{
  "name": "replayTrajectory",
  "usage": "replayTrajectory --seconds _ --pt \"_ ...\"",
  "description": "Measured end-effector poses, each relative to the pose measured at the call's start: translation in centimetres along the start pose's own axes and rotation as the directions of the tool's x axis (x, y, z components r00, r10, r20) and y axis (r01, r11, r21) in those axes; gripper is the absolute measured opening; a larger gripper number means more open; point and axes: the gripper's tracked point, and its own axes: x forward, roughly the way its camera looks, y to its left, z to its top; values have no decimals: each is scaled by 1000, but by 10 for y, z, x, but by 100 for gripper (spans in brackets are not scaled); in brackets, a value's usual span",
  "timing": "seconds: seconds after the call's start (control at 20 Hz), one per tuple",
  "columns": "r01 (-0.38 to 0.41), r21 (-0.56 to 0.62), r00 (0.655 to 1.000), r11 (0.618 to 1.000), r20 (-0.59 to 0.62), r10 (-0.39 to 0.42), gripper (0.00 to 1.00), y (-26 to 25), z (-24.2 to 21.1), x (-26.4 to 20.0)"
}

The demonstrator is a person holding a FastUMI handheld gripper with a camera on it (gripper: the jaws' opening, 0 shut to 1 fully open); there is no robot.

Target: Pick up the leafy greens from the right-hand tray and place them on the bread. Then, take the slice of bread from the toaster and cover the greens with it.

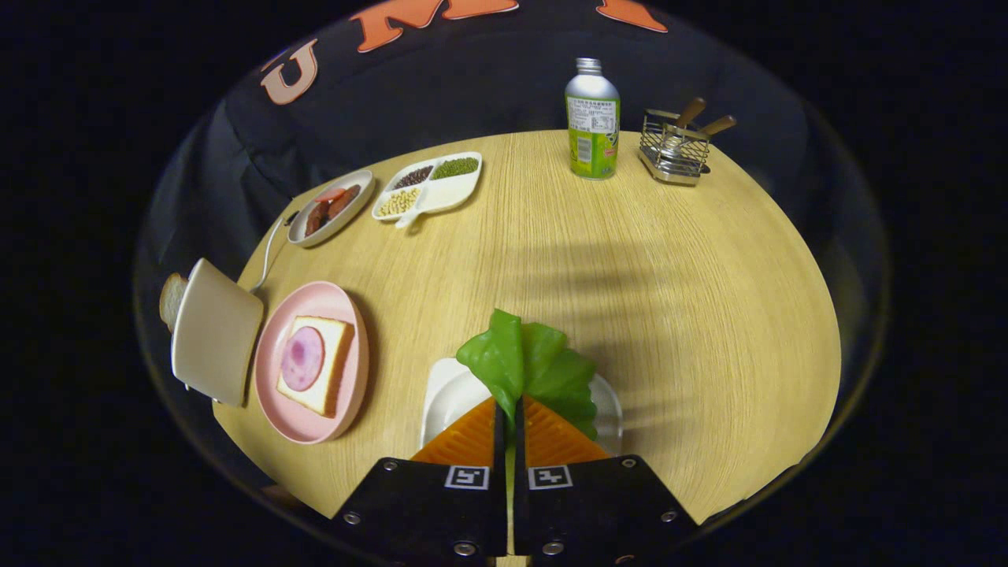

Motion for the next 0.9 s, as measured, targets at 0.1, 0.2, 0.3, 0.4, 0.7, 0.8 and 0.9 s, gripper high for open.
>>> replayTrajectory --seconds 0.1,0.2,0.3,0.4,0.7,0.8,0.9 --pt "-23 -16 999 1000 26 24 4 13 7 -7" --pt "-51 -30 997 998 56 52 4 30 16 -15" --pt "-77 -38 993 996 86 80 4 46 27 -23" --pt "-92 -53 988 994 116 98 4 58 38 -32" --pt "-124 -107 978 987 157 140 4 99 59 -38" --pt "-141 -131 975 981 154 161 4 117 59 -32" --pt "-152 -154 975 976 136 173 4 133 57 -24"
